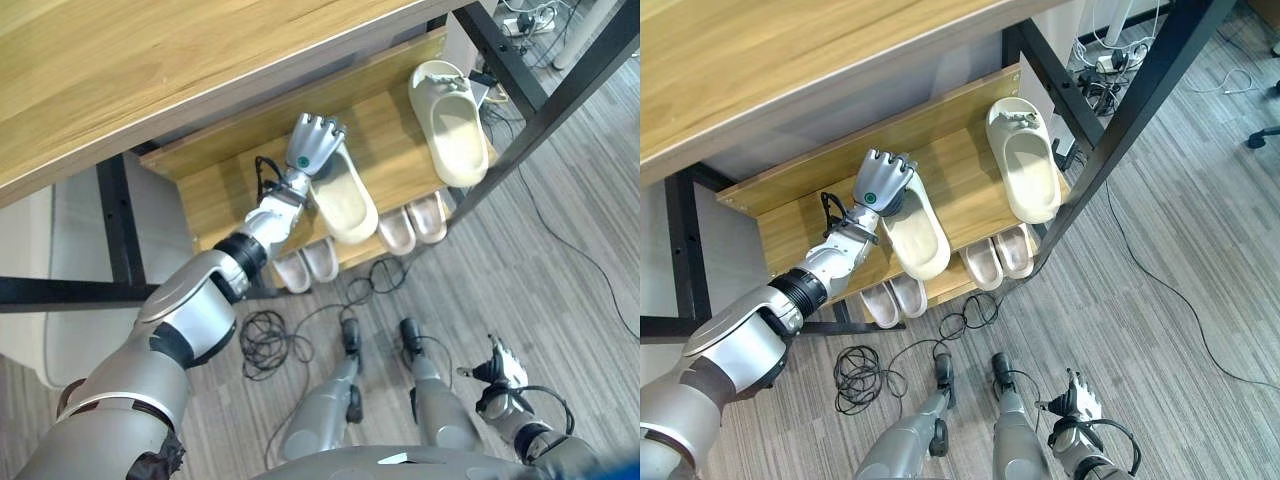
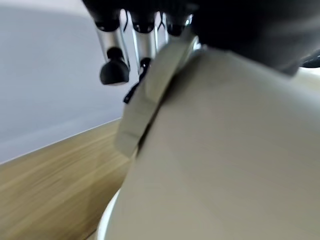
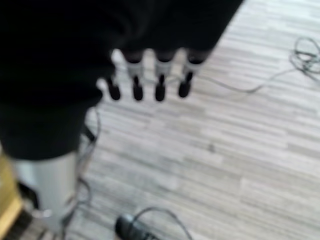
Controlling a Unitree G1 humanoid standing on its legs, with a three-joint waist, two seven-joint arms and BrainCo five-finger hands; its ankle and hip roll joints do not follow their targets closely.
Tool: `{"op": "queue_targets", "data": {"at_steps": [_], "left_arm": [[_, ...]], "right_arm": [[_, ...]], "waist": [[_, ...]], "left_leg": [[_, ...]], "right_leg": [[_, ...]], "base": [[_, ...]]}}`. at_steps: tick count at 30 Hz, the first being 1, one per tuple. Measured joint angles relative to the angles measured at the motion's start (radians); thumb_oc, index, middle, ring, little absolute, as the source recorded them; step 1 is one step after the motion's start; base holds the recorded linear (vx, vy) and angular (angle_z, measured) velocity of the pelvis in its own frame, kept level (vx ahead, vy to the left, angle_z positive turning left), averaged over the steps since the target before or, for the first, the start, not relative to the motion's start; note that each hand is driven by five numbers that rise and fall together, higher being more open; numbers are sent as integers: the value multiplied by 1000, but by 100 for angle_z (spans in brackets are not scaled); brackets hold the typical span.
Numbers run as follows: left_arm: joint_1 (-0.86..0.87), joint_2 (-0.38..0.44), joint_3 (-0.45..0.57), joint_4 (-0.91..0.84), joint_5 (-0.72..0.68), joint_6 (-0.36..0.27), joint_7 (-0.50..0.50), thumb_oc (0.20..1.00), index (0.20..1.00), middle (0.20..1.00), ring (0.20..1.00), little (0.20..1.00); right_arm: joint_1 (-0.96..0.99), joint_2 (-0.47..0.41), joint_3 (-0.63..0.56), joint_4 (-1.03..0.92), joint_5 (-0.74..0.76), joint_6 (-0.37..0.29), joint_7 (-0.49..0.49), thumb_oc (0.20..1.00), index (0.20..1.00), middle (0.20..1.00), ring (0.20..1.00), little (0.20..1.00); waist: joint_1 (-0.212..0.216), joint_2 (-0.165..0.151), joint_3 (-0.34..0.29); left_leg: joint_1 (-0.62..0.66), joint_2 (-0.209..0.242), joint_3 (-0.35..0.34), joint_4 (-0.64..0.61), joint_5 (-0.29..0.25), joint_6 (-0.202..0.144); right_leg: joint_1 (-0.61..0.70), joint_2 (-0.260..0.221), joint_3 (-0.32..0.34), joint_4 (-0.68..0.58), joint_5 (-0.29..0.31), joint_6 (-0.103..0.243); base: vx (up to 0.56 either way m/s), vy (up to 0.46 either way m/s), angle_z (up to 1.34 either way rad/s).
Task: Arrange the slippers neatly on the shoe rack.
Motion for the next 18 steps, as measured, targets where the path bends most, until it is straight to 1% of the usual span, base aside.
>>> {"op": "queue_targets", "data": {"at_steps": [8, 12, 18], "left_arm": [[-62, 0, -3, -1, -1, 4, 2, 200, 200, 200, 200, 200], [-64, -6, -3, -4, -1, 22, 12, 200, 200, 200, 200, 200], [-91, -15, 1, -4, -2, 41, 41, 200, 200, 200, 200, 200]], "right_arm": [[-1, 0, 2, -1, 2, -1, -6, 1000, 1000, 1000, 1000, 1000], [0, 0, 2, -1, 2, -1, -8, 1000, 1000, 1000, 1000, 1000], [-1, -1, 3, -4, 2, -10, -10, 1000, 1000, 1000, 1000, 1000]], "waist": [[-6, -3, 26], [-7, -4, 28], [-9, -5, 50]], "left_leg": [[-19, 2, 2, 0, 0, 0], [-26, 2, 3, 0, 0, 0], [-33, 1, 4, 0, 0, 0]], "right_leg": [[-20, 2, 1, 0, 1, 1], [-27, 2, 3, 0, 1, 1], [-36, 2, 4, 1, 1, 1]], "base": [[0, 0, 0], [0, 0, 0], [0, 0, 0]]}}
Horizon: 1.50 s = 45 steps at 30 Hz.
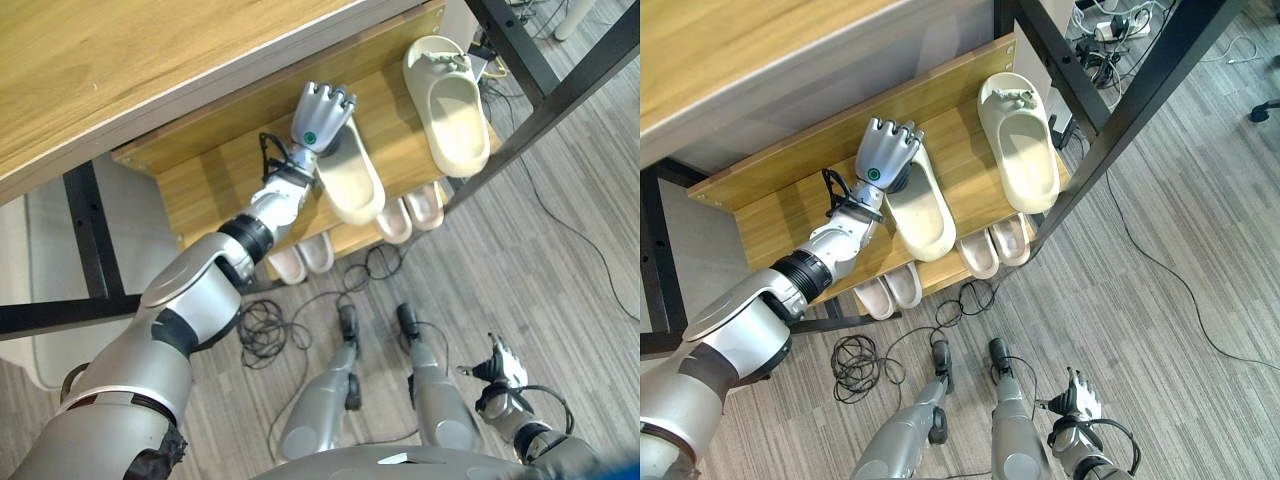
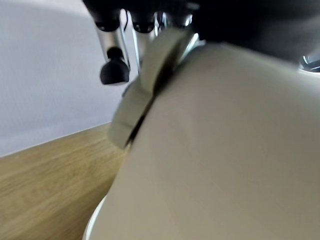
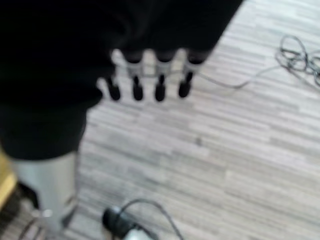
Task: Arrange the slippers neatly on the shoe rack.
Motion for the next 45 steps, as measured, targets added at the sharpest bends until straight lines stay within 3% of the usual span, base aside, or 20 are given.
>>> {"op": "queue_targets", "data": {"at_steps": [11, 24, 45], "left_arm": [[-23, -6, 3, 0, -8, 2, 4, 200, 200, 200, 200, 200], [-61, -75, 1, -3, -8, -2, 3, 200, 200, 200, 200, 200], [-139, -48, -116, 4, 45, -21, -41, 200, 200, 200, 200, 200]], "right_arm": [[0, 1, 15, -14, 0, -3, 0, 1000, 1000, 1000, 1000, 1000], [0, 0, 18, -14, 7, -4, 0, 1000, 1000, 1000, 1000, 1000], [-55, -24, -2, 7, 37, -10, -21, 1000, 1000, 1000, 1000, 1000]], "waist": [[-27, -2, 2], [-39, -1, 1], [-28, 31, -8]], "left_leg": [[-8, -1, 3, 0, 1, 1], [-7, -1, 29, 0, 1, 1], [-36, 1, 29, 0, 2, 2]], "right_leg": [[-14, 0, 3, 11, 0, 1], [-30, 1, 27, 28, -2, 4], [-64, 6, 30, 35, -1, 5]], "base": [[0, 0, 0], [-1, 6, -5], [1, 1, 0]]}}
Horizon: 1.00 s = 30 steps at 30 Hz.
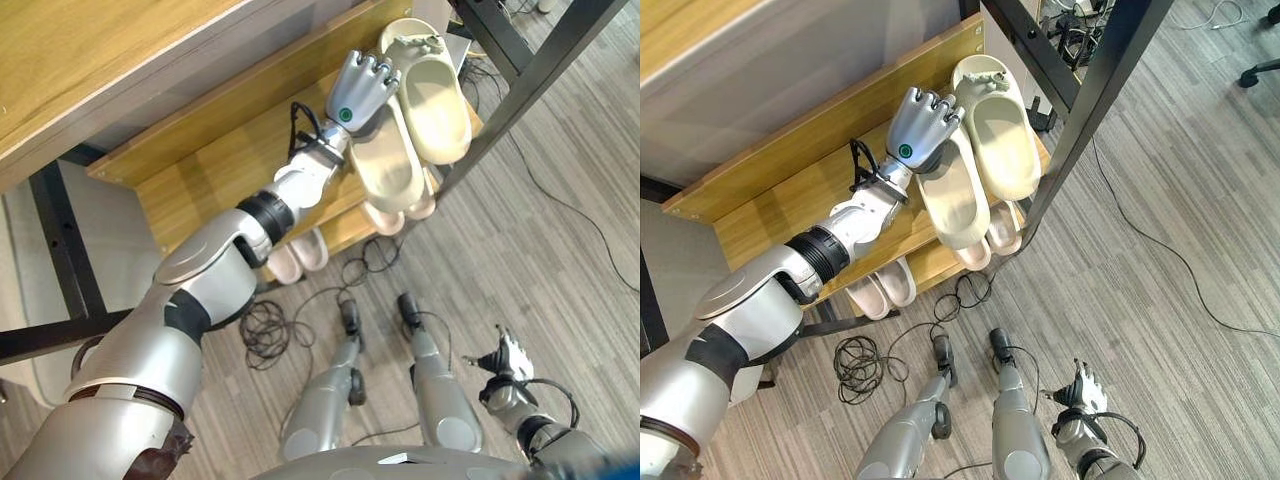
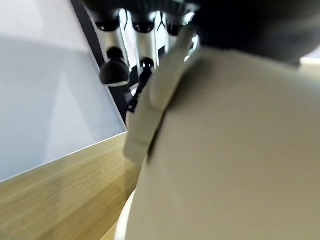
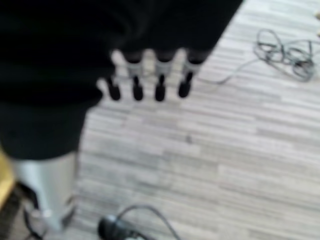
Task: Arrange the slippers neatly on the shoe rack.
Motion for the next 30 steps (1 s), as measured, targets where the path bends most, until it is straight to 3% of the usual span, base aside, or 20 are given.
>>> {"op": "queue_targets", "data": {"at_steps": [11, 19, 20, 21, 22, 24, 25, 27, 30], "left_arm": [[-27, 28, -1, 6, 2, 5, -9, 200, 200, 200, 200, 200], [-27, 28, -2, 28, 36, 10, -31, 200, 200, 200, 200, 200], [-27, 28, -2, 28, 36, 12, -31, 297, 297, 297, 297, 297], [-27, 29, -5, 28, 37, 15, -31, 325, 325, 325, 325, 325], [-27, 28, -9, 28, 37, 17, -33, 467, 467, 467, 467, 467], [-27, 28, -22, 28, 38, 19, -38, 548, 548, 548, 548, 548], [-27, 28, -36, 29, 40, 19, -43, 824, 824, 824, 824, 824], [-27, 26, -39, 35, 65, 19, -45, 1000, 1000, 1000, 1000, 1000], [-27, 26, -39, 37, 70, 19, -52, 1000, 1000, 1000, 1000, 1000]], "right_arm": [[-21, -1, 8, -2, -1, 0, 0, 1000, 1000, 1000, 1000, 1000], [-21, -1, 21, -2, -2, 0, 1, 1000, 1000, 1000, 1000, 1000], [-21, -1, 21, -2, -2, -1, 1, 1000, 1000, 1000, 1000, 1000], [-21, 0, 21, -2, -2, 0, 1, 1000, 1000, 1000, 1000, 1000], [-21, 1, 21, -2, -2, -1, 1, 1000, 1000, 1000, 1000, 1000], [-21, 2, 23, -2, -3, 0, 1, 1000, 1000, 1000, 1000, 1000], [-21, 2, 23, -2, -3, -1, 1, 1000, 1000, 1000, 1000, 1000], [-21, 2, 23, -2, -3, -1, 1, 1000, 1000, 1000, 1000, 1000], [-21, 2, 23, -2, -3, -1, 3, 1000, 1000, 1000, 1000, 1000]], "waist": [[0, -2, -3], [-4, -23, -13], [-4, -23, -13], [-4, -25, -15], [-5, -29, -17], [-5, -35, -20], [-5, -37, -21], [-5, -39, -22], [-5, -40, -23]], "left_leg": [[-19, -2, -7, 0, 4, 6], [-19, -4, -9, 0, 7, 11], [-19, -4, -9, 0, 8, 11], [-19, -5, -9, 0, 8, 12], [-20, -6, -9, 0, 9, 13], [-21, -6, -9, 0, 9, 13], [-21, -7, -9, 0, 9, 14], [-21, -8, -9, 0, 10, 15], [-21, -10, -9, 0, 10, 15]], "right_leg": [[-17, 0, -7, 4, 1, 0], [-23, -1, -7, 17, -1, 2], [-23, -1, -7, 18, -1, 2], [-25, -1, -7, 20, -1, 3], [-26, -2, -7, 21, -1, 3], [-27, -2, -7, 21, -1, 3], [-27, -2, -7, 21, -1, 3], [-28, -3, -7, 21, -1, 3], [-28, -3, -7, 22, -1, 3]], "base": [[0, -1, 0], [0, 0, 0], [0, 0, 0], [0, 0, 0], [0, 0, 0], [0, 0, 0], [0, 0, 0], [0, 0, 0], [0, 0, 0]]}}
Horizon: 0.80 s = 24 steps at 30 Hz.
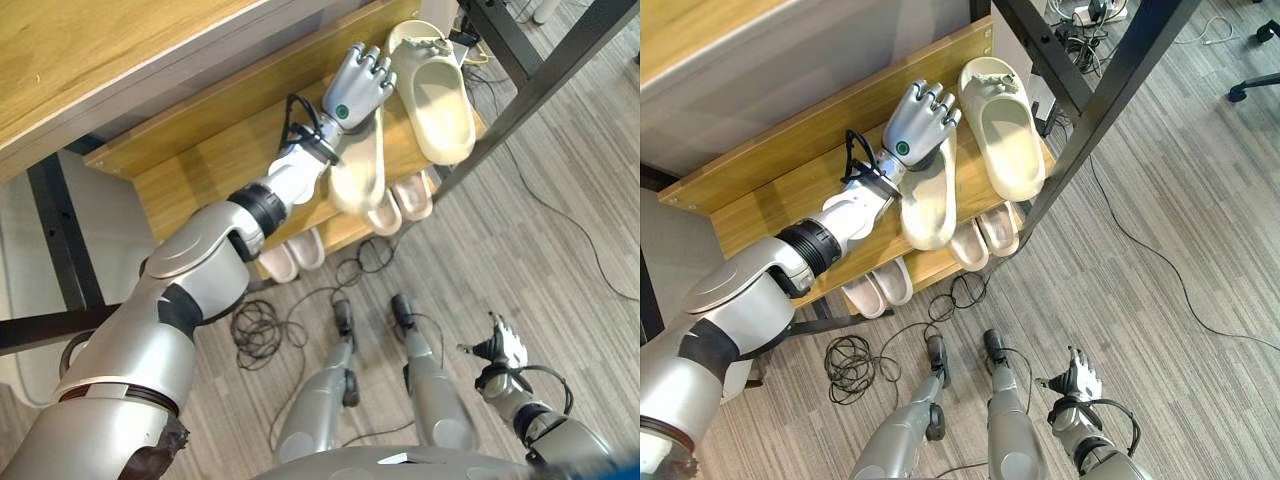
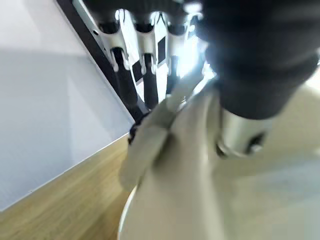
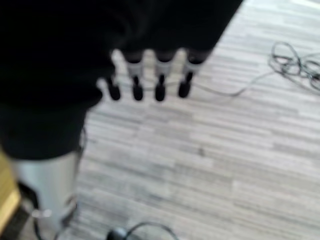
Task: Arrange the slippers neatly on the shoe rack.
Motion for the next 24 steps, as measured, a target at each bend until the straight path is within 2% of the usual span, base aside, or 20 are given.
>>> {"op": "queue_targets", "data": {"at_steps": [8, 11, 24], "left_arm": [[0, -24, 8, 1, 7, 2, -33, 1000, 1000, 1000, 1000, 1000], [2, -58, 81, 1, -4, 3, -40, 1000, 1000, 1000, 1000, 1000], [48, -2, 80, 1, -1, -1, -87, 1000, 1000, 1000, 1000, 1000]], "right_arm": [[1, 6, 1, -2, 0, 0, 0, 1000, 1000, 1000, 1000, 1000], [7, 11, 2, -20, 1, -1, 12, 1000, 1000, 1000, 1000, 1000], [15, 9, 0, -18, 5, 0, 31, 1000, 1000, 1000, 1000, 1000]], "waist": [[2, -11, -8], [3, -11, -8], [16, -1, -10]], "left_leg": [[0, -1, 0, 1, 1, 1], [0, -1, 0, 6, 1, 1], [9, 0, -11, 5, 8, -6]], "right_leg": [[-2, -3, 0, 4, -1, 2], [-1, -4, 0, 9, -2, 3], [9, -4, -11, 12, -1, 2]], "base": [[0, 0, 0], [-4, -23, 0], [-5, -2, 2]]}}
